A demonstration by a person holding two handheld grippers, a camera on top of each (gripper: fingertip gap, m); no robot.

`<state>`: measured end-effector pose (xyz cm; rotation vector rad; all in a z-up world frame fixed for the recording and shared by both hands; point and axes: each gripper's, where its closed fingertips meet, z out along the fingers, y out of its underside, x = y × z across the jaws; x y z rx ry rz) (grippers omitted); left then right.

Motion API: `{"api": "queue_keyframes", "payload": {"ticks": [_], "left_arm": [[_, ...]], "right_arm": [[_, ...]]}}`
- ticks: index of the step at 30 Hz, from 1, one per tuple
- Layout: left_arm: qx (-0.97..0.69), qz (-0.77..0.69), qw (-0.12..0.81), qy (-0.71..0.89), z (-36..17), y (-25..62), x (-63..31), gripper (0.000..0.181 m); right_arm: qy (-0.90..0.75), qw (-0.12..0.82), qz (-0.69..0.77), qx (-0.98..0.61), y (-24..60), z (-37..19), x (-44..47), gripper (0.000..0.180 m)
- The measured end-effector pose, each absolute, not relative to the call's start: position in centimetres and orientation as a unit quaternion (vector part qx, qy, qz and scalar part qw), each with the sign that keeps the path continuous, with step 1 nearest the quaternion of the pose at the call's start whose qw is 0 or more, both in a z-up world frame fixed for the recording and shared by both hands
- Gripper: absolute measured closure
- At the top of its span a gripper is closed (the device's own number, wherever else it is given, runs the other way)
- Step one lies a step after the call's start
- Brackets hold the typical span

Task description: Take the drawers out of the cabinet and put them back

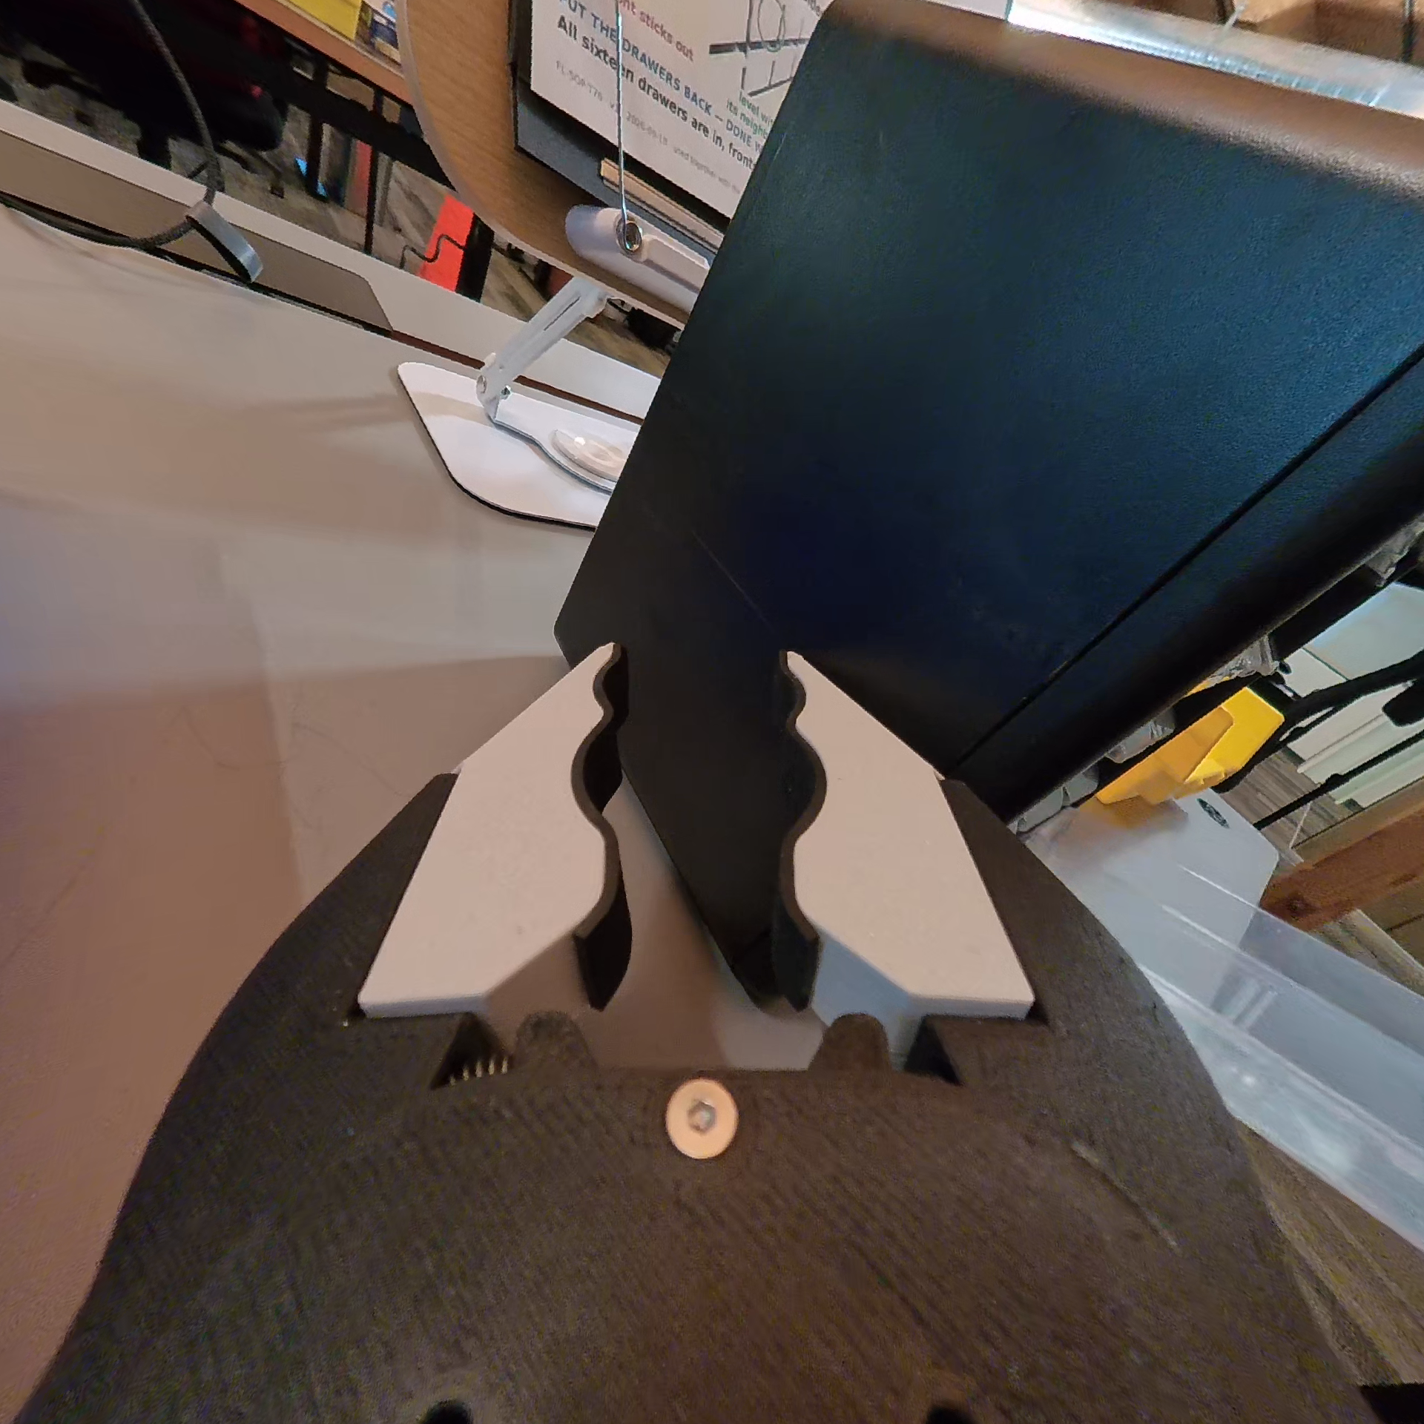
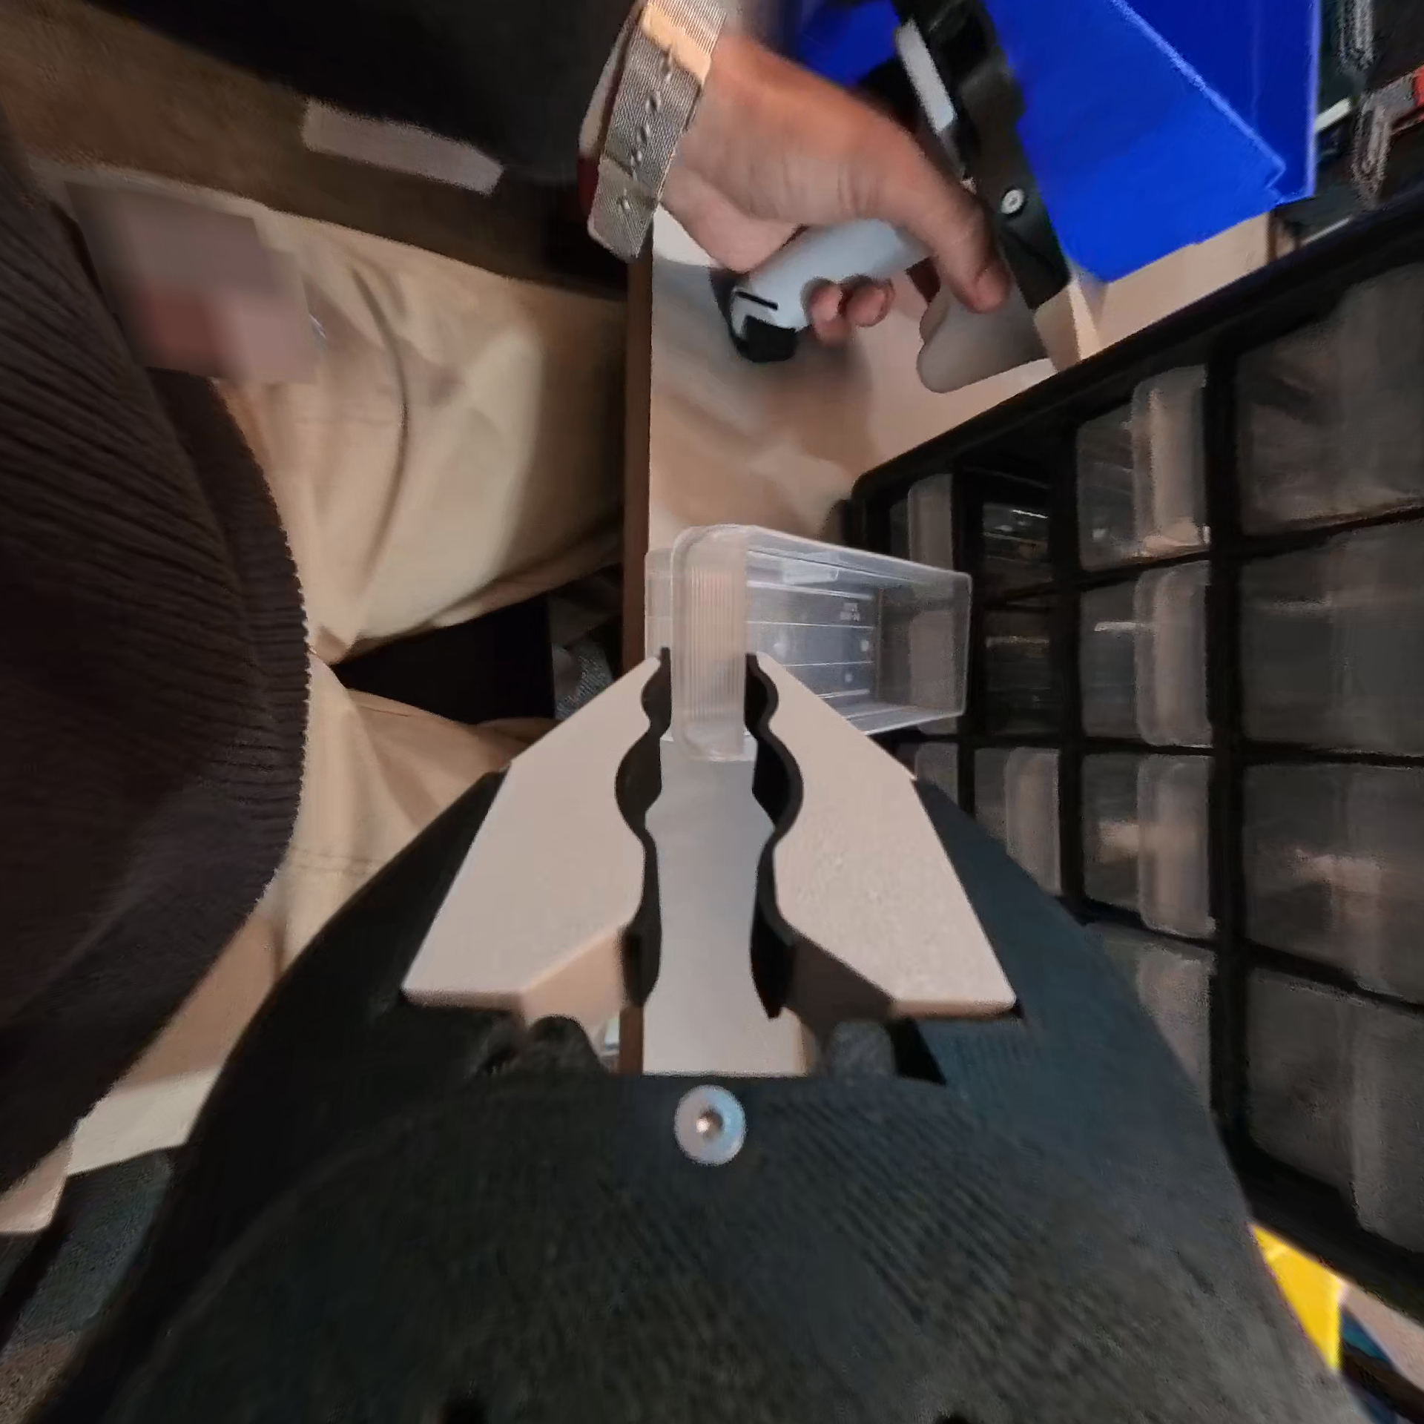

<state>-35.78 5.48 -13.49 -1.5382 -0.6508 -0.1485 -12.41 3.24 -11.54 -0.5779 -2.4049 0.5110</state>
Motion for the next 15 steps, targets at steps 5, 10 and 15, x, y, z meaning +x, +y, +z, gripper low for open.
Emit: {"api": "queue_keyframes", "payload": {"ticks": [5, 10, 15], "left_arm": [[-0.683, -0.064, 0.668, -0.287, -13.5, 5.5, -35.8, 0.146], [-0.683, -0.066, 0.668, -0.288, -13.5, 5.5, -35.8, 0.146], [-0.681, -0.066, 0.669, -0.291, -13.5, 5.5, -35.8, 0.147]], "right_arm": [[-0.895, 0.312, 0.224, -0.225, 3.8, -9.1, -11.7, 0.162], [-0.870, 0.315, 0.285, -0.249, 4.8, -4.2, -8.9, 0.162], [-0.801, 0.401, 0.329, -0.300, 8.7, 2.5, -6.5, 0.162]]}}
